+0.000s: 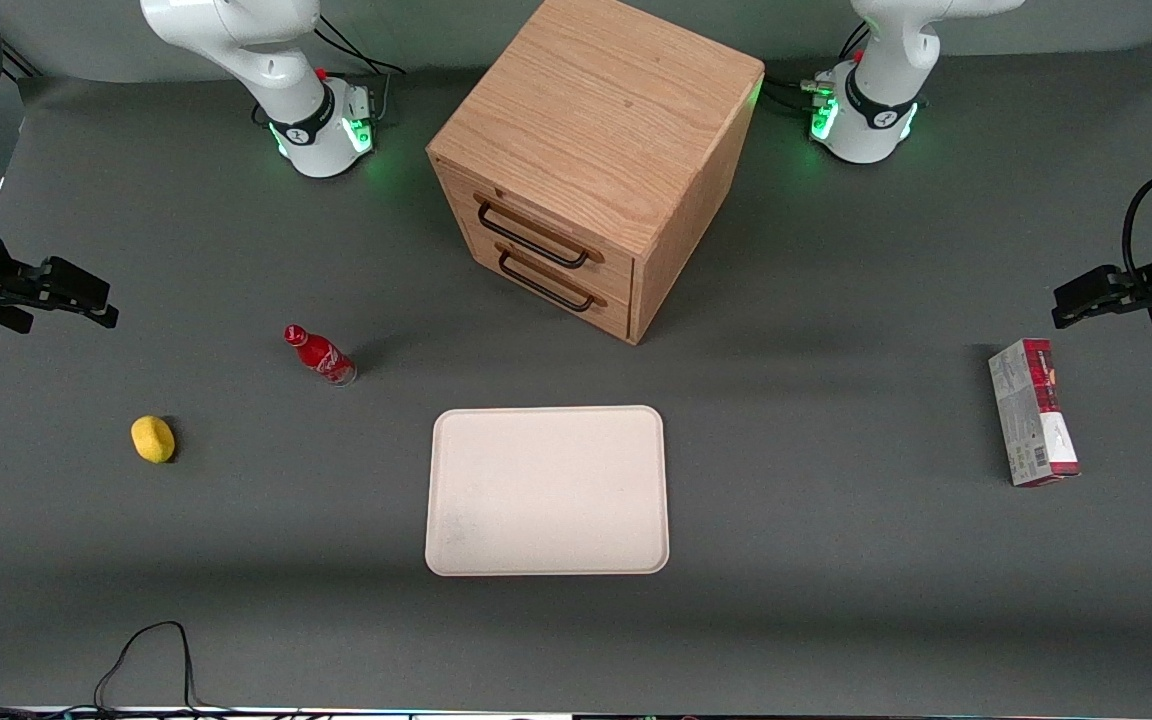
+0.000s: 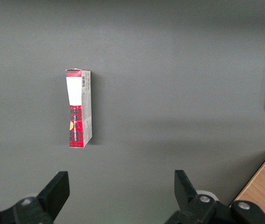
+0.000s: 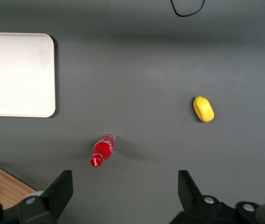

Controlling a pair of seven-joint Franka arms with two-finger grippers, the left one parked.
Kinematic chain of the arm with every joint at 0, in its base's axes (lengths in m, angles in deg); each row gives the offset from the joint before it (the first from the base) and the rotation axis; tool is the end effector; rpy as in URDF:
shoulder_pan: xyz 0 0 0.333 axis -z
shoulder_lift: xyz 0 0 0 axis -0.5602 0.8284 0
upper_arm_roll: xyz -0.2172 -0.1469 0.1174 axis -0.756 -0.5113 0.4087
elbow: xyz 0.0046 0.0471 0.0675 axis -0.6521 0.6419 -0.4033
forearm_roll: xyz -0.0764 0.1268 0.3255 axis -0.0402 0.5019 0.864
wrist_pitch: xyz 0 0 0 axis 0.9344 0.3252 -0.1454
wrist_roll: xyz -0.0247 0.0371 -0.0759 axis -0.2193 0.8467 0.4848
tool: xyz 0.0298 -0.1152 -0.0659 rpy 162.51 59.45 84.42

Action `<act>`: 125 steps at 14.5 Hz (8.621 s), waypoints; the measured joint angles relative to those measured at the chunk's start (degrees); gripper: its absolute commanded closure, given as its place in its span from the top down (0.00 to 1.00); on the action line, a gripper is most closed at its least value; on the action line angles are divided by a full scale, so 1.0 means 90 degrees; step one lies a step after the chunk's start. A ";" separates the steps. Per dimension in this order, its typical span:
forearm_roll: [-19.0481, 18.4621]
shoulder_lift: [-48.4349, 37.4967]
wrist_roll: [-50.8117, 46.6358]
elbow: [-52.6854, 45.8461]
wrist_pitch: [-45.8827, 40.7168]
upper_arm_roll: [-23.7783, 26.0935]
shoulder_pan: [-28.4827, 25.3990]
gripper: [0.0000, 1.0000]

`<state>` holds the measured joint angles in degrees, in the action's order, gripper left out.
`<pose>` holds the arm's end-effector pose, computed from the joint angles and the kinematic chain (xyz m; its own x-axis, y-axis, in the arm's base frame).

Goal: Open upper drawer

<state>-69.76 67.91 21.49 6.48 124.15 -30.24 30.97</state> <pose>0.5334 -0.0075 0.5585 0.9996 0.0164 0.0250 0.0164 -0.9999 -0.0010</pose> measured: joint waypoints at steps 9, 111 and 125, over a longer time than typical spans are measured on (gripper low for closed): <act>0.0004 0.0126 0.0000 -0.0132 0.0041 0.0101 -0.0313 1.00; 0.0882 0.2464 0.2798 -0.0103 0.1673 -0.0259 -0.3314 1.00; 0.0881 0.2848 0.2800 -0.0575 0.1611 -0.0263 -0.2856 1.00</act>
<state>-61.83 93.54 46.69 1.30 138.65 -32.61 5.26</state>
